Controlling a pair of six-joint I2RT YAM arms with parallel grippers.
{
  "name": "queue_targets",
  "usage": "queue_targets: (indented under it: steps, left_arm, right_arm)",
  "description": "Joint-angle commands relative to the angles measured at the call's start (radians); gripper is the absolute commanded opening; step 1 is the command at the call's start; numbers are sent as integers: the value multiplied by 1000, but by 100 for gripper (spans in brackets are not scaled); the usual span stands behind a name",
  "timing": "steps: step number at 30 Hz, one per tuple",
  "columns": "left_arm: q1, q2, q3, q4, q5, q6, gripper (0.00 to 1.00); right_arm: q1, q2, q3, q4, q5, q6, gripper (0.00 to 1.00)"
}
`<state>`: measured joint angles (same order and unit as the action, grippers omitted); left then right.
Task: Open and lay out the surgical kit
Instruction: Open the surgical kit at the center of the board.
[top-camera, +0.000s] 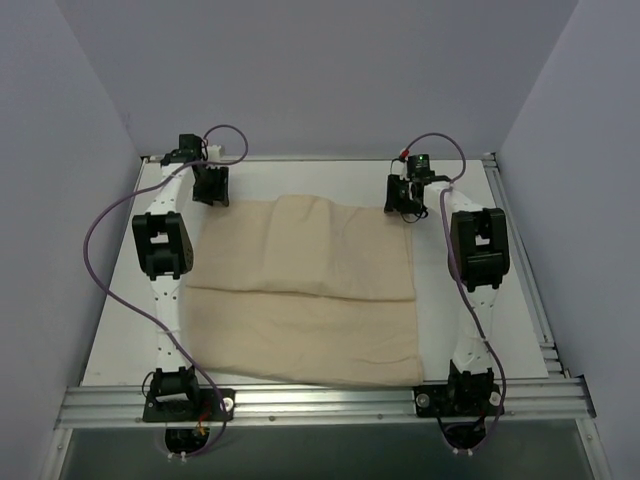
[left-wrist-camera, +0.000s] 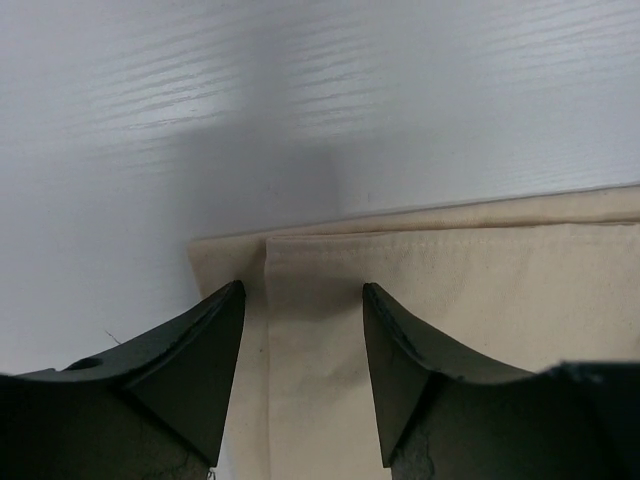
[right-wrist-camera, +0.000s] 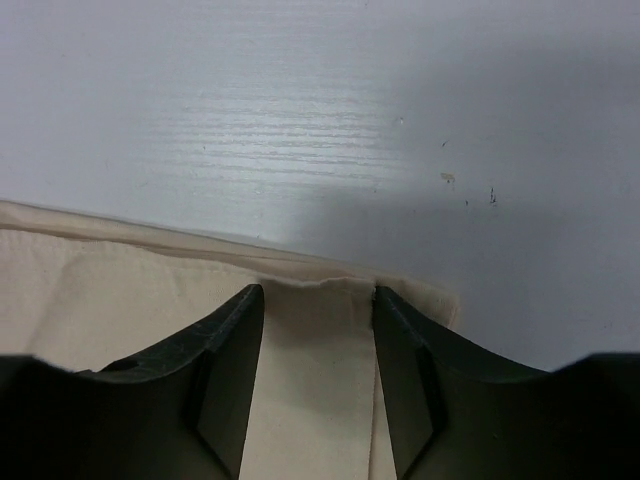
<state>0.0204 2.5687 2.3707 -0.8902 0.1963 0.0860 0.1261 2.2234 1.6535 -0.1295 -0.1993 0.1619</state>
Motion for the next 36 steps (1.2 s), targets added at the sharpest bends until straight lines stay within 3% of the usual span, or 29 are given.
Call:
queue_targets:
  steps: [1, 5, 10, 13, 16, 20, 28, 36]
  left_arm:
    - [0, -38, -34, 23, 51, 0, 59]
    - [6, -6, 7, 16, 51, -11, 52]
    - [6, -11, 6, 20, 75, -12, 37]
    - [7, -28, -7, 27, 91, -15, 25]
    - [6, -54, -33, 56, 98, -9, 24]
    - [7, -82, -53, 88, 100, -6, 2]
    - [26, -227, -120, 99, 172, -5, 2]
    - [65, -433, -362, 132, 245, 46, 2]
  right_arm:
    - [4, 25, 17, -7, -54, -4, 43]
    - [1, 27, 19, 1, -78, 10, 19]
    - [0, -2, 6, 4, -86, 11, 0]
    - [-2, -22, -1, 7, -84, 14, 0]
    - [-3, -39, -1, 10, -86, 18, 0]
    - [-3, -59, 0, 13, -104, 22, 0]
    - [-2, -201, -43, 54, -149, 45, 0]
    - [-3, -355, -184, 87, -212, 76, 0]
